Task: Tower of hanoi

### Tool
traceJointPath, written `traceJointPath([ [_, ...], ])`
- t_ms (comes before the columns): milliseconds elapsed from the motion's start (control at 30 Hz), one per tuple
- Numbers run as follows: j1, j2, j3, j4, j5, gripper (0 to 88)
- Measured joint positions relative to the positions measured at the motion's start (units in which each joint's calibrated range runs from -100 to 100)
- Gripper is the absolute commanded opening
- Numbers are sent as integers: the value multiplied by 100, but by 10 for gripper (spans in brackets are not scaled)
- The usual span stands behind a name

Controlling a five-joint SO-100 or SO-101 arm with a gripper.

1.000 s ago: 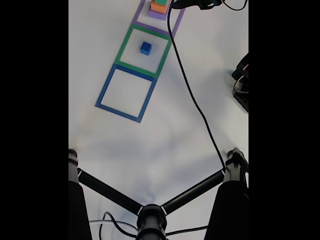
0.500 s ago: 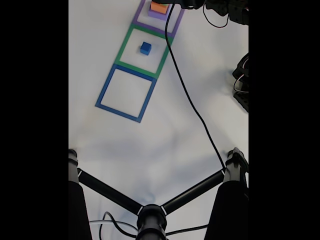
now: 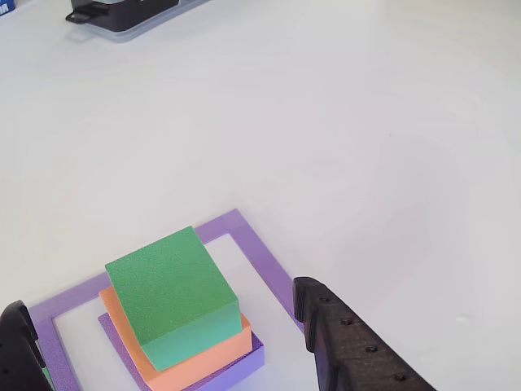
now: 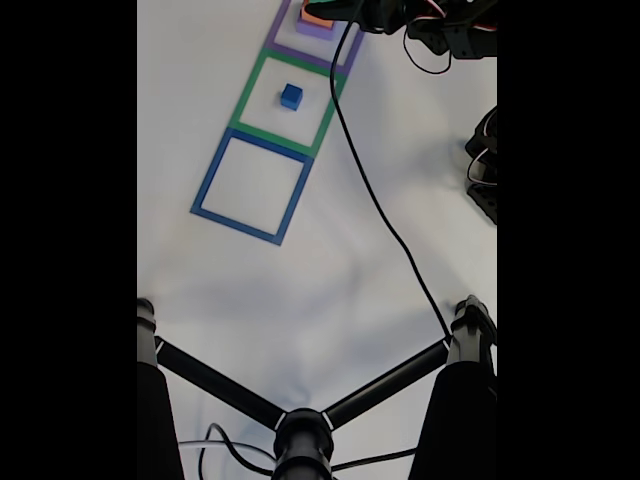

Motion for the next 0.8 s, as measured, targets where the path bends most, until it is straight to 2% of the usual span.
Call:
traceJointPath([
  [300, -58, 647, -9, -554, 0, 343],
  [800, -282, 940, -396, -633, 0, 303],
])
